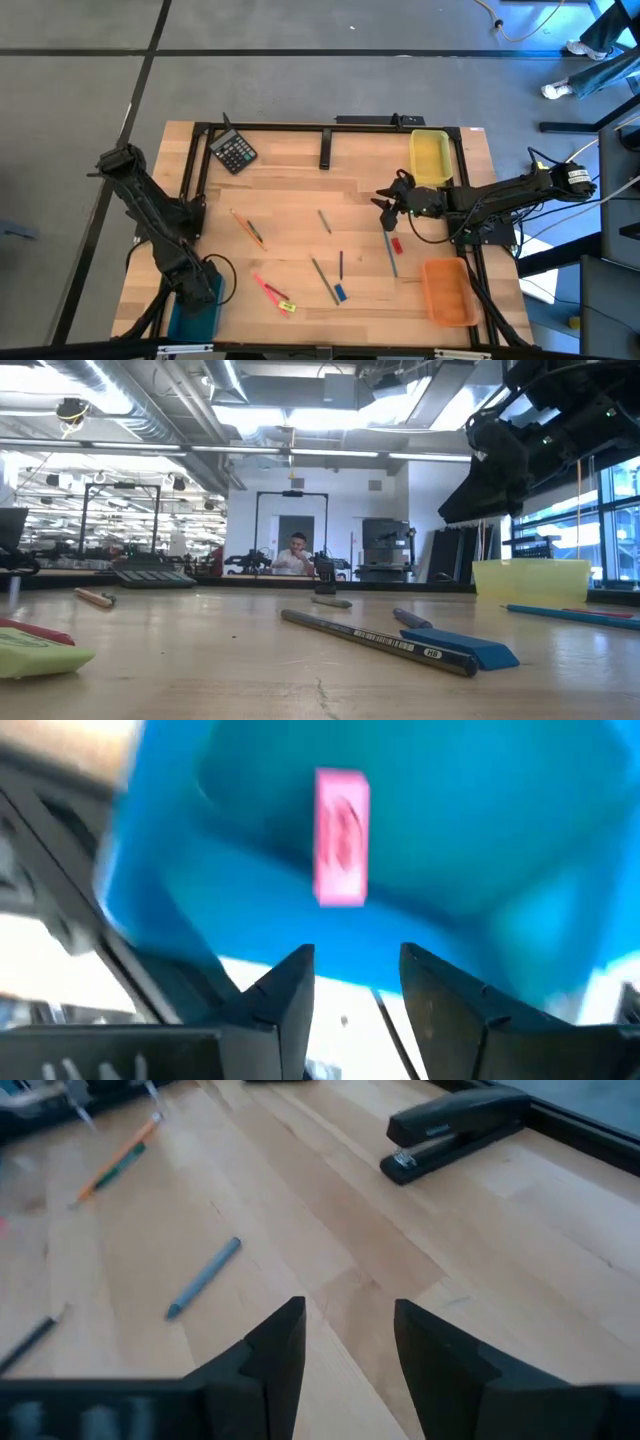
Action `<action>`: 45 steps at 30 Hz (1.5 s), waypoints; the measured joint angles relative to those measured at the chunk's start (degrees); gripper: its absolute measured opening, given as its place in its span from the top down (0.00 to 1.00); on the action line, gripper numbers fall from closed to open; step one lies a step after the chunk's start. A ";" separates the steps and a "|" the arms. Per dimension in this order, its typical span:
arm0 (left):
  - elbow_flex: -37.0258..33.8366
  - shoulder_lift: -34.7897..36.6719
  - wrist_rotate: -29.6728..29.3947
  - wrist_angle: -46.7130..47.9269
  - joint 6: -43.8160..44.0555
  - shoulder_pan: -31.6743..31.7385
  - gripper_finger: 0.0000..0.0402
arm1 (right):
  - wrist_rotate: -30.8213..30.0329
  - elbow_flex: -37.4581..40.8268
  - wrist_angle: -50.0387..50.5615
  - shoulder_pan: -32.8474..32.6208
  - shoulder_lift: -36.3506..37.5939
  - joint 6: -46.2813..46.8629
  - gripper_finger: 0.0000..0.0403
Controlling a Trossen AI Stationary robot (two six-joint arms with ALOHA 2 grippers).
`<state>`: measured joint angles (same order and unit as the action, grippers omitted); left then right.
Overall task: Sort crayons/erasers/pens/pencils in bins
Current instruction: Put the yellow eraser into the blue bin
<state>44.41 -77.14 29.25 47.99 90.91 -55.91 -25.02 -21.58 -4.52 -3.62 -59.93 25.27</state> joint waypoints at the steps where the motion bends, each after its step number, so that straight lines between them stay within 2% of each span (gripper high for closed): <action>1: 1.26 0.00 2.29 0.71 -0.08 0.72 0.64 | -0.02 0.00 0.42 0.02 -0.02 -0.28 0.61; 3: 4.37 0.02 5.36 3.19 -1.14 2.09 0.64 | 0.01 0.00 0.86 0.15 -0.01 -1.20 0.61; 6: 10.07 0.02 3.29 8.67 -4.49 4.16 0.65 | 0.05 0.00 0.91 0.17 0.00 -1.69 0.61; 10: 16.11 0.08 -6.42 16.80 -11.36 8.39 0.65 | -0.67 0.00 2.08 0.17 0.00 -2.65 0.61; 13: 17.41 0.11 -14.90 17.57 -19.01 12.85 0.65 | -1.40 0.00 2.43 0.17 0.00 -3.19 0.61; 16: 16.59 -0.17 -20.14 14.22 -28.26 18.51 0.65 | -1.53 0.00 2.43 0.17 0.00 -3.27 0.61; 20: 14.79 -2.69 -24.02 4.58 -43.63 26.46 0.65 | -1.55 0.00 2.34 0.17 0.00 -3.75 0.61; 25: 14.61 -9.18 -21.97 -7.71 -62.43 32.12 0.65 | -1.50 -0.02 2.33 0.17 0.00 -4.71 0.61; 28: 14.61 -12.77 -21.23 -11.23 -69.74 32.82 0.65 | -1.46 -0.02 2.32 0.17 0.00 -4.65 0.61; 33: 14.57 -16.90 -21.13 -11.60 -74.83 30.64 0.64 | -1.46 -0.02 2.05 0.17 0.00 -4.61 0.61; 40: 14.57 -18.10 -22.30 -15.16 -74.99 26.15 0.65 | -1.42 -0.07 -0.66 0.17 0.00 -4.55 0.61; 45: 14.57 -18.36 -28.91 -22.21 -74.56 23.03 0.65 | -1.30 -0.07 -0.89 0.17 0.00 -4.67 0.61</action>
<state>58.98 -95.51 0.34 25.78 16.36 -32.88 -26.32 -21.65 -5.41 -3.44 -59.92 20.60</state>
